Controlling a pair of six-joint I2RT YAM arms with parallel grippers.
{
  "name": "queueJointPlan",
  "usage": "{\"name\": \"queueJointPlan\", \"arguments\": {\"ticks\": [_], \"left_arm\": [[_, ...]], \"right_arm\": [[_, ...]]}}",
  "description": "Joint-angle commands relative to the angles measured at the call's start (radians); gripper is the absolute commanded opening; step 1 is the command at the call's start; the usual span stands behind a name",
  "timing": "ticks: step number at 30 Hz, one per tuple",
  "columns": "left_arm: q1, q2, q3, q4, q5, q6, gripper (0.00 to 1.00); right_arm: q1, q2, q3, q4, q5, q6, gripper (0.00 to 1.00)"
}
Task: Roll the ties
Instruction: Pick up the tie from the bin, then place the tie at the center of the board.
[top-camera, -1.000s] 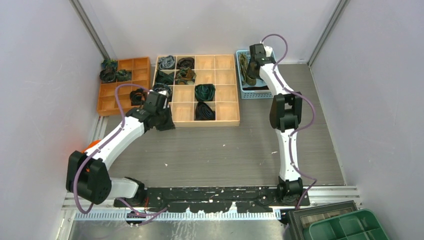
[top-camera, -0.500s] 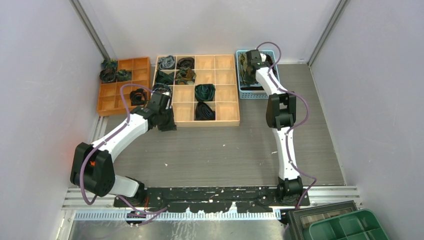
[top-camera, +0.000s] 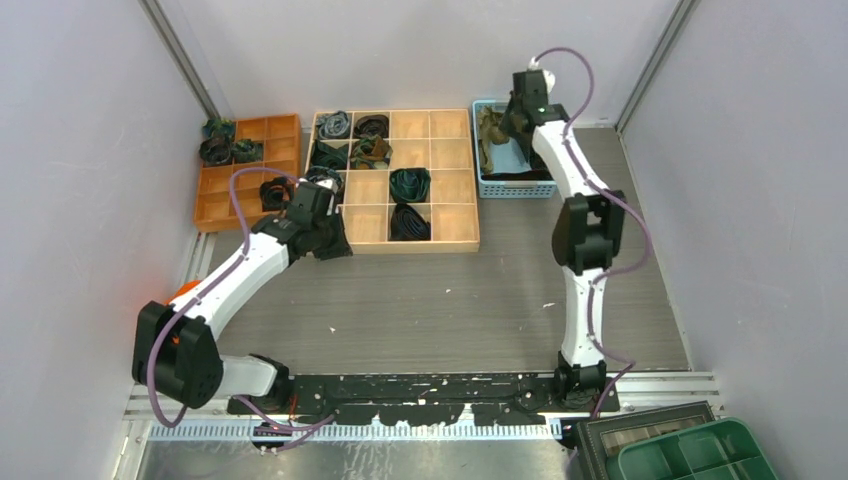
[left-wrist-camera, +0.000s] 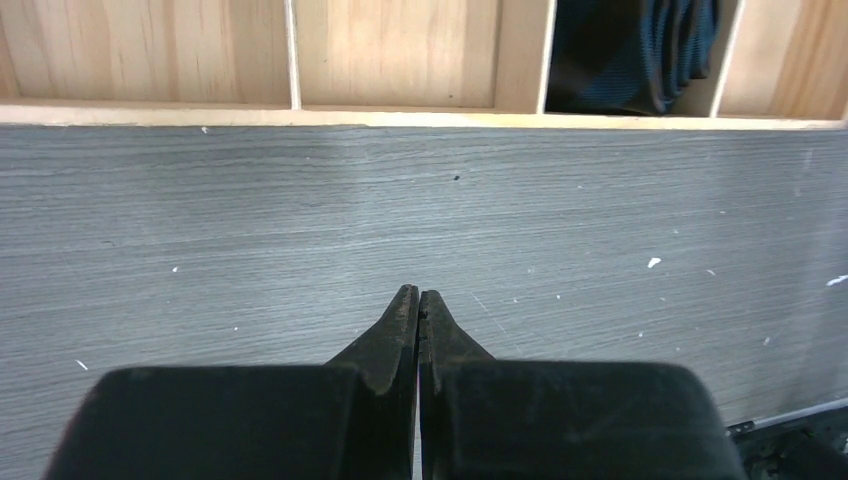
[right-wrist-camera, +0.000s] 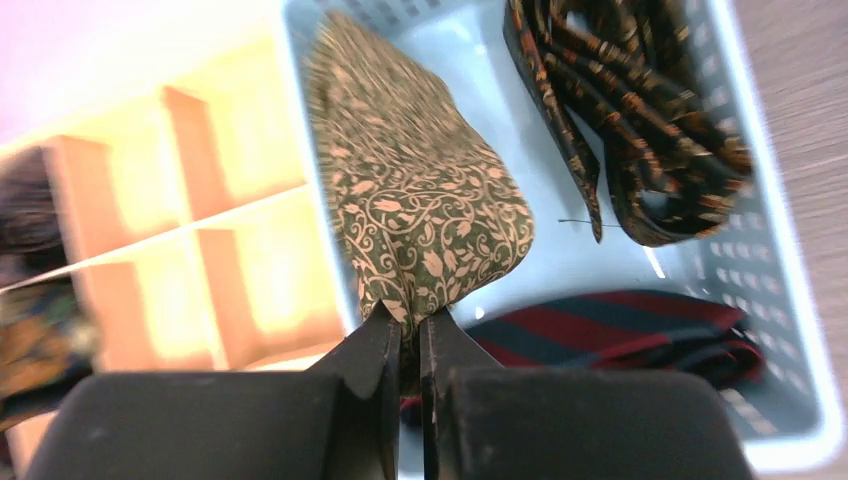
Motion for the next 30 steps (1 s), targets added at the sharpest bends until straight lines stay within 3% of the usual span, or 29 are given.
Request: {"name": "queueJointPlan", "arguments": {"ticks": [1, 11, 18, 24, 30], "left_arm": [[0.005, -0.090, 0.010, 0.019, 0.025, -0.024, 0.00], [-0.025, -0.197, 0.019, 0.018, 0.041, -0.042, 0.00], [-0.194, -0.206, 0.078, -0.004, -0.082, -0.073, 0.00], [-0.336, -0.200, 0.092, -0.006, -0.162, -0.132, 0.00], [-0.409, -0.237, 0.052, -0.010, -0.231, -0.176, 0.00]], "right_arm": [[-0.002, -0.373, -0.110, 0.108, -0.033, -0.020, 0.01], [0.001, -0.899, -0.414, 0.089, -0.018, -0.043, 0.01], [0.002, -1.201, -0.528, -0.057, 0.001, -0.051, 0.01], [0.000, -1.340, -0.620, -0.268, -0.097, 0.014, 0.01], [0.001, -1.407, -0.732, -0.479, -0.148, 0.035, 0.01]]}}
